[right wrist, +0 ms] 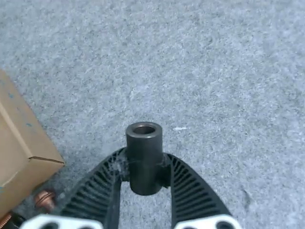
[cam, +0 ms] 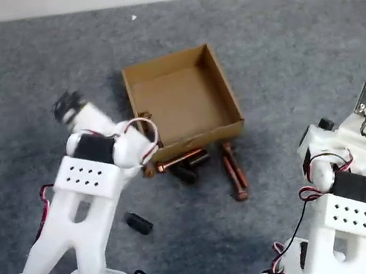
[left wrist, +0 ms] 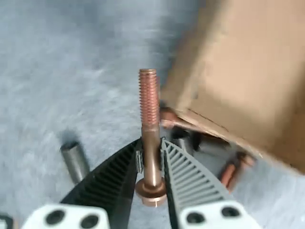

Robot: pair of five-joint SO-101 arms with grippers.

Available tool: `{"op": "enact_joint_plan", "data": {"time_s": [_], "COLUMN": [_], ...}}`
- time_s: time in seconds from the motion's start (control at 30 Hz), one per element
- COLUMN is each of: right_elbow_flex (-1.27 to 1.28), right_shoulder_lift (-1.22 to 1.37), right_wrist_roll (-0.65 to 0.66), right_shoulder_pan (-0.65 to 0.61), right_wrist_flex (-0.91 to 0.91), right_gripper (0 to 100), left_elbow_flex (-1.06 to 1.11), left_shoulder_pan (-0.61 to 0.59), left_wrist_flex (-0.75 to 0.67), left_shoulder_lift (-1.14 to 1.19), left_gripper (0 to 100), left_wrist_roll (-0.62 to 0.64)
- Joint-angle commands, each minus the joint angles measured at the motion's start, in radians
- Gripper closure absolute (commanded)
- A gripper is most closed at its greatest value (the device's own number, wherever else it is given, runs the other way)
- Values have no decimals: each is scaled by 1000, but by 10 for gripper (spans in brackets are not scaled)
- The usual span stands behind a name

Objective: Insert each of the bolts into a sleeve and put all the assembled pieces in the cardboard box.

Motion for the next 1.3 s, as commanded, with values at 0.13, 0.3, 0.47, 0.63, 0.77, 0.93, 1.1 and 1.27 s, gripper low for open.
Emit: {"op": "enact_joint_plan", "data": {"time_s": [0.13, 0.3, 0.47, 0.63, 0.77, 0.93, 1.1, 1.27], "right_elbow_flex": [1, 1, 1, 1, 1, 1, 1, 1], "right_shoulder_lift": [-21, -21, -21, -21, -21, -21, -21, -21], "right_wrist_roll": [-2, -2, -2, -2, -2, -2, -2, -2], "right_shoulder_pan": [10, 10, 10, 10, 10, 10, 10, 10], "right_wrist_flex": [-65, -65, -65, -65, -65, -65, -65, -65], "right_gripper": [992, 992, 992, 992, 992, 992, 992, 992], "left_elbow_flex": [186, 269, 285, 283, 283, 283, 277, 263], "left_shoulder_pan": [-93, -114, -113, -113, -104, -84, -91, -102], "left_wrist_flex": [-123, -181, -178, -180, -184, -180, -178, -176], "left_shoulder_lift": [-44, -44, -44, -44, -44, -44, -45, -45], "left_gripper": [994, 993, 992, 976, 838, 707, 691, 691], "left_wrist_roll": [328, 347, 347, 344, 344, 344, 341, 78]}}
